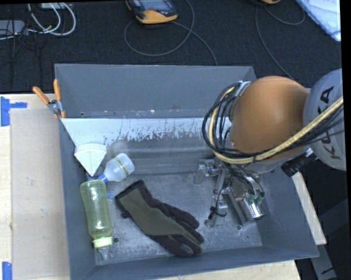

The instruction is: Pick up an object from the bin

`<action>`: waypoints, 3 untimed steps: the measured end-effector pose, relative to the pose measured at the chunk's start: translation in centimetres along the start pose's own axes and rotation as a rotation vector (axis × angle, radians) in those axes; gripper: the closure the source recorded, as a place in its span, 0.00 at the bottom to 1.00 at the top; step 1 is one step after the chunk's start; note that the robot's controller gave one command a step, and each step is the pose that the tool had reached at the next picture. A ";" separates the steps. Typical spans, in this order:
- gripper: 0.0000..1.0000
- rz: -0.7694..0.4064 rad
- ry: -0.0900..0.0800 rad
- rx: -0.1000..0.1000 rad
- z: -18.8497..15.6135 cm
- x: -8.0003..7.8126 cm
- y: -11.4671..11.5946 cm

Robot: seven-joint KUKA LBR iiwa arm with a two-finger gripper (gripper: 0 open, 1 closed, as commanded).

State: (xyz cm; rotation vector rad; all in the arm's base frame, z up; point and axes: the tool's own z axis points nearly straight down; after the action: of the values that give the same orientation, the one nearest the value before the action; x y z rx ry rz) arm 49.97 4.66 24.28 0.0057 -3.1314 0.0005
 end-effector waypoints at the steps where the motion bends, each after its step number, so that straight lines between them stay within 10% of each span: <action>1: 0.00 0.001 -0.009 -0.001 -0.4 -0.1 0.0; 3: 0.00 -0.120 -0.002 0.001 3.1 0.7 3.6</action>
Offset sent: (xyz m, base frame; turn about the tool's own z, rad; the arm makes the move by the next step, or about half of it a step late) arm -0.0212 0.0084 -0.0745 -0.2427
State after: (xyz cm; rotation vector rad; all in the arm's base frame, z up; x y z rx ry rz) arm 49.20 8.27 21.21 0.1940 -3.1278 0.0006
